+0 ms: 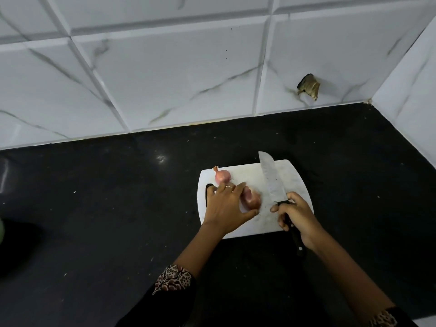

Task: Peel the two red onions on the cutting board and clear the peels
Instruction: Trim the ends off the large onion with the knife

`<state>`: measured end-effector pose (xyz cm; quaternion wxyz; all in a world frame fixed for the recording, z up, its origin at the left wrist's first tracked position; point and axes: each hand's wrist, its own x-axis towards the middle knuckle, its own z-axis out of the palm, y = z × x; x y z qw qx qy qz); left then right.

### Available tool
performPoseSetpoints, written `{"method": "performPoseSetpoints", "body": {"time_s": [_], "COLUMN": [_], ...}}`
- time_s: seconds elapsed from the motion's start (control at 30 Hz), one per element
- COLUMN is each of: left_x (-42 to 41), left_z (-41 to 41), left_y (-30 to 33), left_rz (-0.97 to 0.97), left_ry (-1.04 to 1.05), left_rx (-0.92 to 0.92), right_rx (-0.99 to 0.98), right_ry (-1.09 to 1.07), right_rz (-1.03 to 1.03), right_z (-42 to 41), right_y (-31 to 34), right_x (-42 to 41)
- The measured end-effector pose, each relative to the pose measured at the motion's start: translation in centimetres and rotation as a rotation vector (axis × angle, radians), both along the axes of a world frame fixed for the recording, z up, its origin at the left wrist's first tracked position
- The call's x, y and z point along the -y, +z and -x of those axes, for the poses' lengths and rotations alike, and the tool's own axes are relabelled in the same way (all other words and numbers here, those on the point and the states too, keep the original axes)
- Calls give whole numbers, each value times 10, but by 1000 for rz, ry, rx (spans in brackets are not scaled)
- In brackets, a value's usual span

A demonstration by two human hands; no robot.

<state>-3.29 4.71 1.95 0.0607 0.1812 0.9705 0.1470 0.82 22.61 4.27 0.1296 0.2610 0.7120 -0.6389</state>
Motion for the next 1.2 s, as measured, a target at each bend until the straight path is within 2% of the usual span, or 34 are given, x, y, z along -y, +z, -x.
{"method": "performPoseSetpoints", "body": {"time_s": [0.17, 0.33, 0.4, 0.67, 1.2], "left_x": [-6, -11, -10, -7, -7], "left_z": [1, 0, 1, 6, 6], "left_y": [3, 10, 11, 17, 15], "left_rz": [-82, -368, -422, -428, -489], "left_ry": [-6, 76, 102, 114, 136], "left_rx": [112, 247, 272, 230, 250], "right_rx": [-69, -74, -66, -60, -87], "right_ry": [-7, 5, 60, 313, 503], "right_rz": [-20, 71, 49, -304, -589], "right_z": [-11, -18, -18, -24, -28], "right_y": [4, 8, 11, 13, 17], "right_x": [-6, -3, -1, 13, 23]}}
